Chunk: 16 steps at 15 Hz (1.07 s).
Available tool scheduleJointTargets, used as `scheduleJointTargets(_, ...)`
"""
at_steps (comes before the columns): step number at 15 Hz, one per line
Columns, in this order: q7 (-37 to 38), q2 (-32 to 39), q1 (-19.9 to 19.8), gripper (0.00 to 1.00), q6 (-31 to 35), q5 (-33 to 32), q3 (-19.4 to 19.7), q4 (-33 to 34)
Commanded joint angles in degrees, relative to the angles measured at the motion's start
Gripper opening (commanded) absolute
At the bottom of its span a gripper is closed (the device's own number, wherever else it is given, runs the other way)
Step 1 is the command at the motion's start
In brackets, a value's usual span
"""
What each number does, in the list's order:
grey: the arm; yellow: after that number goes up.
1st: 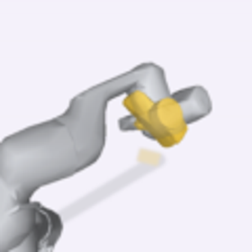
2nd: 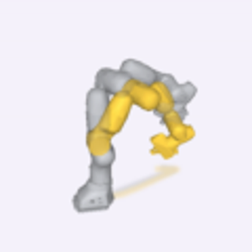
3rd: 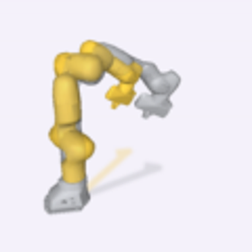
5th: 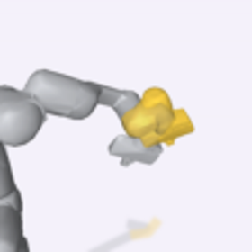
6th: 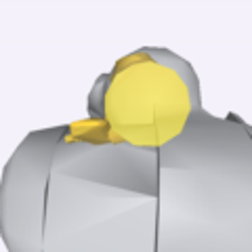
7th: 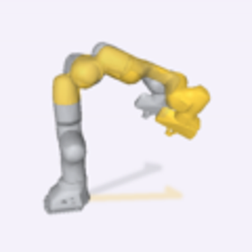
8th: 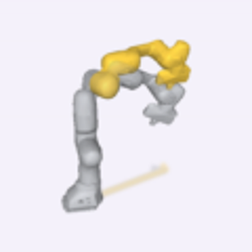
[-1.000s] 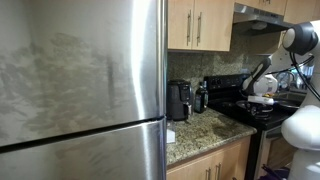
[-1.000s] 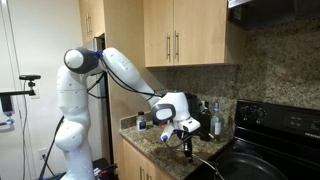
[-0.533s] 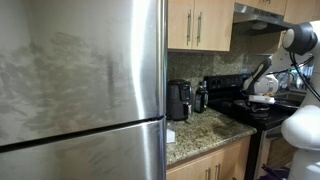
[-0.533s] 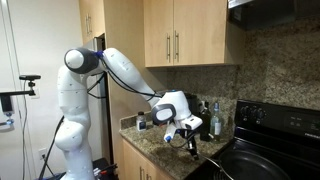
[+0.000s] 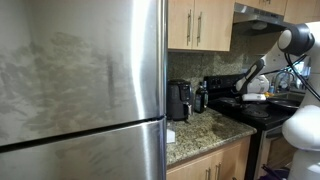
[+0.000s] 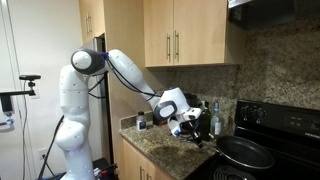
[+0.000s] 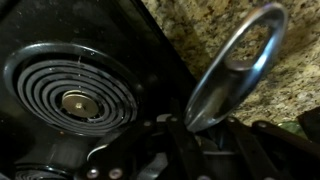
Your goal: Move the black pan to the top left plate on the stove
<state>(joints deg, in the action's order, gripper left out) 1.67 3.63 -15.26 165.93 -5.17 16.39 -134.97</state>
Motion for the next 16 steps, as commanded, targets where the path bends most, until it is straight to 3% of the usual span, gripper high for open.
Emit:
scheduleJointTargets(1,-4.15,5.34,0.19,0.04,7.23,-4.87,0.33,1.88)
scheduleJointTargets(4,-2.48,9.86,0.21,0.04,10.43,-8.66,2.03,4.11)
scheduleJointTargets(11,-3.06,12.81,-0.80,0.04,11.05,-2.31,1.69,9.94)
scheduleJointTargets(14,0.37,14.40,0.54,0.04,10.98,-3.38,3.92,12.35)
scheduleJointTargets(16,0.26,14.19,0.04,0.04,10.70,-1.26,3.33,12.72)
